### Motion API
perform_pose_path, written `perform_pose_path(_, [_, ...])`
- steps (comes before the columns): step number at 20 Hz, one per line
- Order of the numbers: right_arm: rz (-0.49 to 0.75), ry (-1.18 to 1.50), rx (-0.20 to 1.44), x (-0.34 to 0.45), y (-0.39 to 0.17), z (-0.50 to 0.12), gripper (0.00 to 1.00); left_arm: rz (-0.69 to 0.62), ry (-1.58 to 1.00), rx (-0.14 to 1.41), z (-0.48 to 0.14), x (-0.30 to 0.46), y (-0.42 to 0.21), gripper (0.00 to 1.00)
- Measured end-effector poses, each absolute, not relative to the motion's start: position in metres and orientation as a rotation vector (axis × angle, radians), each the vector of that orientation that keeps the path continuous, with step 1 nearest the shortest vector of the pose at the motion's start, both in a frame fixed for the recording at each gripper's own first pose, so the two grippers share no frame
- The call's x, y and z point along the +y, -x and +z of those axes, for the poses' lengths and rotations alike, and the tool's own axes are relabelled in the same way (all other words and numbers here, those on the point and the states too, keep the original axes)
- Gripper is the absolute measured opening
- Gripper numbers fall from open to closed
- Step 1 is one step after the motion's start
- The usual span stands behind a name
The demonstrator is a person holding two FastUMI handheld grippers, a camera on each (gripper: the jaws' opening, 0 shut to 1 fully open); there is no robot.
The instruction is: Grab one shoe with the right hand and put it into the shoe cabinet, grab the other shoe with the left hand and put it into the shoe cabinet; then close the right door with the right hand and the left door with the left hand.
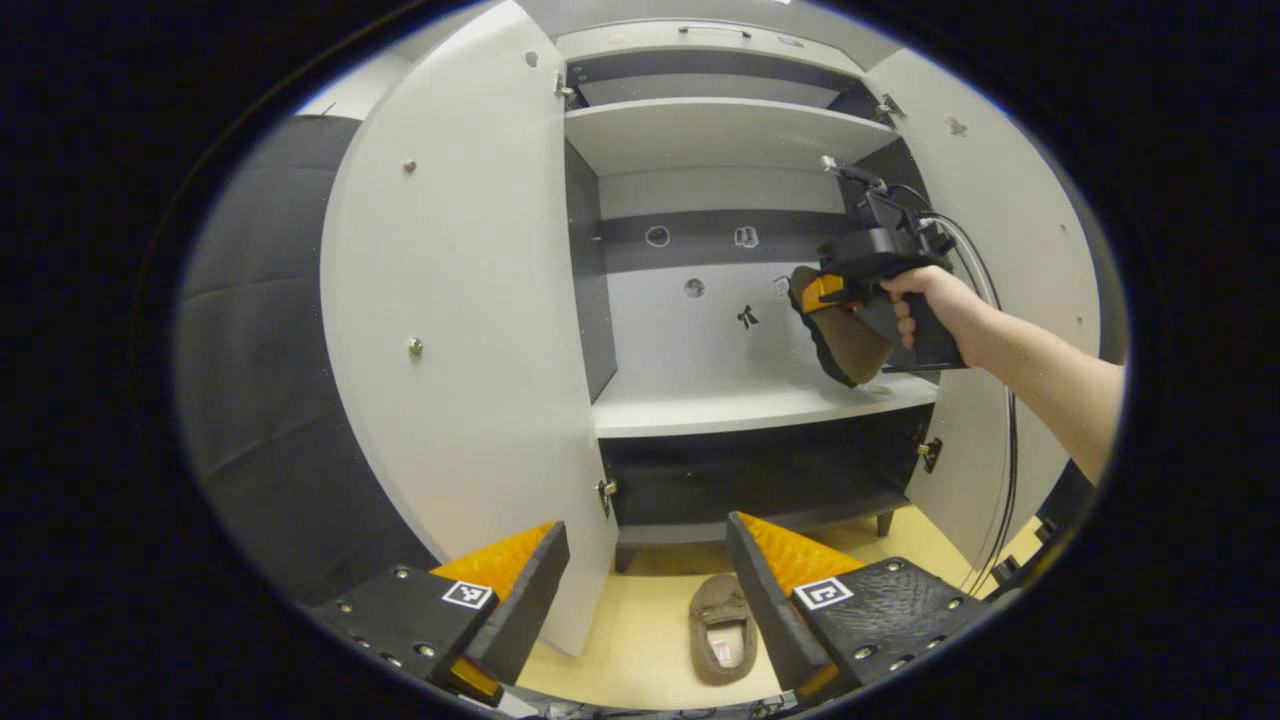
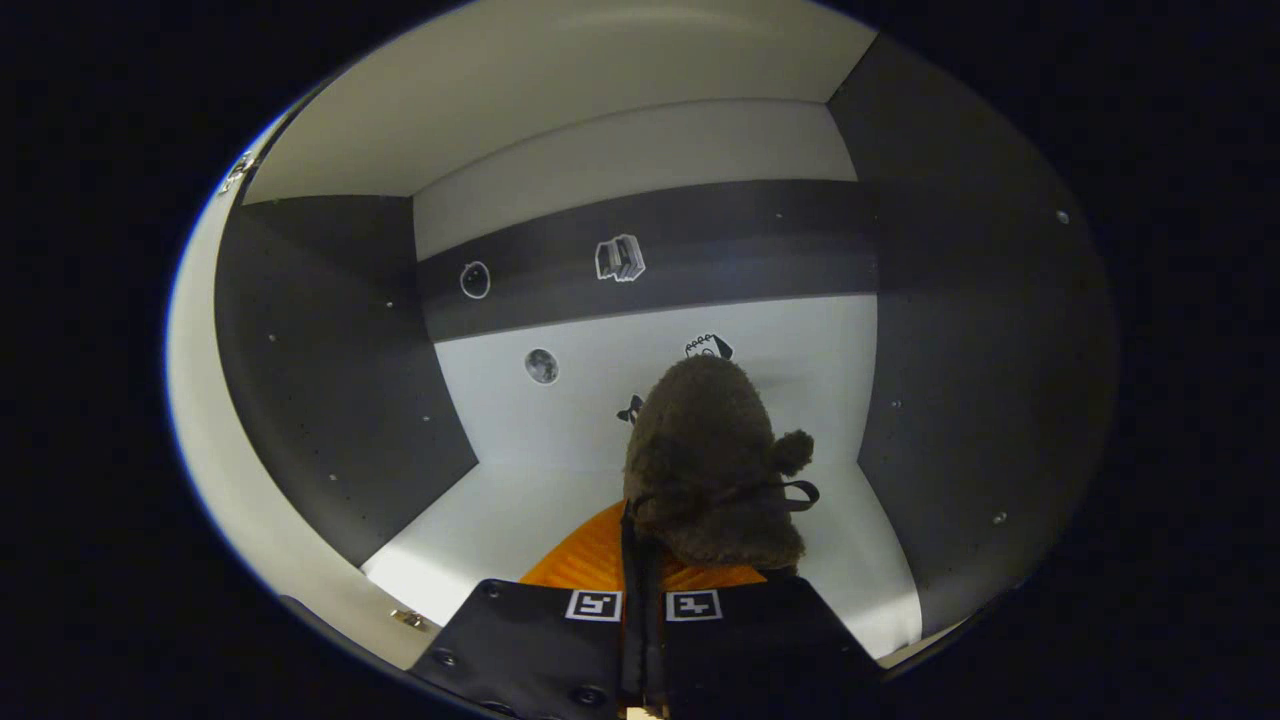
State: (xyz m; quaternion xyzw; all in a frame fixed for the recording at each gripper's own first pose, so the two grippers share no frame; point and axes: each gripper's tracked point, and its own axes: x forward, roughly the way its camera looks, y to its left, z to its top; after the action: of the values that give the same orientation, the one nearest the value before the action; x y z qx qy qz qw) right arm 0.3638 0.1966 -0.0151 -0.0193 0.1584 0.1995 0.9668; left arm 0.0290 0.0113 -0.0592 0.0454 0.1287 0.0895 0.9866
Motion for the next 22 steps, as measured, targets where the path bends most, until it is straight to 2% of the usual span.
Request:
perform_pose_path(2, [0.399,0.056,0.333,0.197,-0.376,-0.026,0.02,0.210,-0.098,0.259,-0.057,0.012,-0.029,0.89])
perform_pose_path(4, [0.387,0.061,0.323,0.198,-0.383,-0.029,0.00,0.242,-0.072,0.274,-0.058,0.012,-0.026,0.92])
perform_pose_path(5, [0.390,0.053,0.327,0.201,-0.385,-0.032,0.03,0.258,-0.054,0.271,-0.057,0.012,-0.025,0.96])
perform_pose_path(6, [0.391,0.038,0.323,0.205,-0.388,-0.035,0.03,0.276,-0.044,0.273,-0.056,0.013,-0.024,0.93])
perform_pose_path(8, [0.380,0.013,0.336,0.208,-0.394,-0.042,0.04,0.312,-0.040,0.293,-0.060,0.016,-0.018,0.93])
perform_pose_path(10, [0.392,-0.004,0.417,0.214,-0.392,-0.060,0.10,0.342,-0.037,0.312,-0.065,0.019,-0.011,0.89])
perform_pose_path(11, [0.441,-0.030,0.459,0.223,-0.386,-0.065,0.17,0.356,-0.035,0.327,-0.070,0.021,-0.006,0.96])
perform_pose_path(12, [0.482,-0.063,0.482,0.234,-0.381,-0.065,0.16,0.370,-0.034,0.346,-0.076,0.023,-0.002,0.93])
perform_pose_path(13, [0.511,-0.091,0.499,0.242,-0.377,-0.063,0.17,0.383,-0.032,0.364,-0.081,0.024,0.002,0.96])
perform_pose_path(14, [0.528,-0.107,0.512,0.246,-0.373,-0.061,0.32,0.396,-0.028,0.376,-0.085,0.025,0.005,0.93])
perform_pose_path(15, [0.542,-0.116,0.514,0.250,-0.370,-0.056,0.46,0.405,-0.022,0.382,-0.087,0.025,0.007,0.96])
perform_pose_path(17, [0.551,-0.124,0.527,0.252,-0.363,-0.053,0.75,0.418,-0.010,0.384,-0.089,0.023,0.009,0.96])
perform_pose_path(18, [0.563,-0.133,0.539,0.254,-0.356,-0.052,0.77,0.419,-0.008,0.381,-0.089,0.022,0.009,0.96])
perform_pose_path(20, [0.608,-0.156,0.580,0.260,-0.339,-0.049,0.92,0.417,-0.012,0.374,-0.088,0.019,0.008,0.93])
perform_pose_path(21, [0.627,-0.160,0.594,0.261,-0.331,-0.046,0.96,0.410,-0.017,0.373,-0.089,0.017,0.007,0.96])
perform_pose_path(22, [0.627,-0.150,0.598,0.258,-0.328,-0.045,0.92,0.399,-0.022,0.376,-0.090,0.014,0.004,0.96])
